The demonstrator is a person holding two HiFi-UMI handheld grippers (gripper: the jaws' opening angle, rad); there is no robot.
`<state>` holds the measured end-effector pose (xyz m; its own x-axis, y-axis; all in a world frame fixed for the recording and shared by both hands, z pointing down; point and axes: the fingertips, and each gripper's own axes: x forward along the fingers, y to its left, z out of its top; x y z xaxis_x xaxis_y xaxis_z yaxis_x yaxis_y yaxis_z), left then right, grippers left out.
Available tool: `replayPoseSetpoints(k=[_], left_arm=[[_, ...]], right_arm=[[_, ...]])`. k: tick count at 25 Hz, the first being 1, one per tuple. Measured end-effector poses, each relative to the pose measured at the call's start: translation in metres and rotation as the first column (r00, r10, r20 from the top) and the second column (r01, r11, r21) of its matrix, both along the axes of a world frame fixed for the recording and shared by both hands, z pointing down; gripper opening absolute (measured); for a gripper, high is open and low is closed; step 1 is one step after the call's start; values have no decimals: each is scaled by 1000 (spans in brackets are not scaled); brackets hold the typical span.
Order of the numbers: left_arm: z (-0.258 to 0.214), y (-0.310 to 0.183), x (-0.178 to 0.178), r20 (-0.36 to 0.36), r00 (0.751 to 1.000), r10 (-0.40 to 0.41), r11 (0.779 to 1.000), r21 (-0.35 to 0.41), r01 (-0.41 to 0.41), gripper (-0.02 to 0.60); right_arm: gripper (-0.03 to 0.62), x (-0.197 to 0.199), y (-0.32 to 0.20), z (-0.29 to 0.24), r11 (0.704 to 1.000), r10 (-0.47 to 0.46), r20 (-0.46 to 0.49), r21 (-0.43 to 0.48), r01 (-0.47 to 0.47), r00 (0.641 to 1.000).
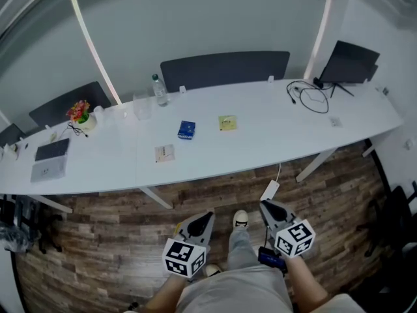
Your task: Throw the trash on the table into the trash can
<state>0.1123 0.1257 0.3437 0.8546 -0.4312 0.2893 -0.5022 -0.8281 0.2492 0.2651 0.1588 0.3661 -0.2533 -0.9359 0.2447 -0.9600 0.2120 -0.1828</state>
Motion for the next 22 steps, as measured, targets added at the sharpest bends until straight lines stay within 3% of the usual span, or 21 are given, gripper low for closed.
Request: replayPoseSetpoints(k=[10, 22], left_arm=[[3, -96, 53, 6, 999, -33, 999, -14, 33, 2], [-8, -216, 132, 2, 991, -135, 991, -14, 135, 2]], right_arm=[[32, 50, -101, 0, 998, -58, -15, 3, 58, 998], [32, 126, -228, -11, 984, -180, -12, -8, 180, 984]])
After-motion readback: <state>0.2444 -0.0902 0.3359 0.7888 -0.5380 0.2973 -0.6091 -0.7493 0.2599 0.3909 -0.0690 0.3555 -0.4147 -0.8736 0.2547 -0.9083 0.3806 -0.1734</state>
